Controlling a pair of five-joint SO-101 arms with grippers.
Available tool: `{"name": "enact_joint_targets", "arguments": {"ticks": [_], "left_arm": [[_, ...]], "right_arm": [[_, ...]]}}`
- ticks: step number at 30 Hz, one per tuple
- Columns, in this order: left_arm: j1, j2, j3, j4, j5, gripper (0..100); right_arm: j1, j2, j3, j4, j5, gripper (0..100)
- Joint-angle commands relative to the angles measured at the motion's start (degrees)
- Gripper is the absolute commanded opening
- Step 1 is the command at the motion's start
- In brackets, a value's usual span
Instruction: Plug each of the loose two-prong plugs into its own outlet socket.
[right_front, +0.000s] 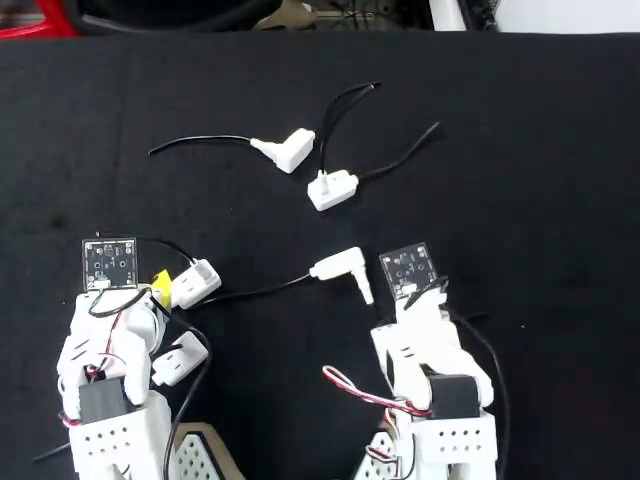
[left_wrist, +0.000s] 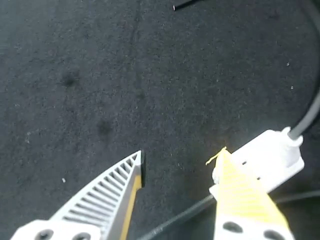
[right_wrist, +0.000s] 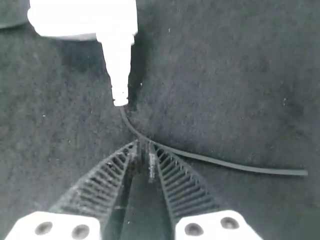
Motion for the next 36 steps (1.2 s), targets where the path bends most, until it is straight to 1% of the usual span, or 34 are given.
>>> {"name": "enact_joint_targets", "arguments": {"ticks": [1, 11, 36], "left_arm": [[0.40, -0.09, 1.10, 3.78, -0.09, 24], [0.40, -0.09, 1.10, 16.97, -0.09, 24], [0.48, -0.09, 1.10, 17.14, -0.18, 24]], "right_arm": [[0.70, -3.82, 0.13, 0.62, 0.26, 1.2], [0.70, -3.82, 0.13, 0.62, 0.26, 1.2], [0.70, -3.82, 0.13, 0.62, 0.26, 1.2]]}}
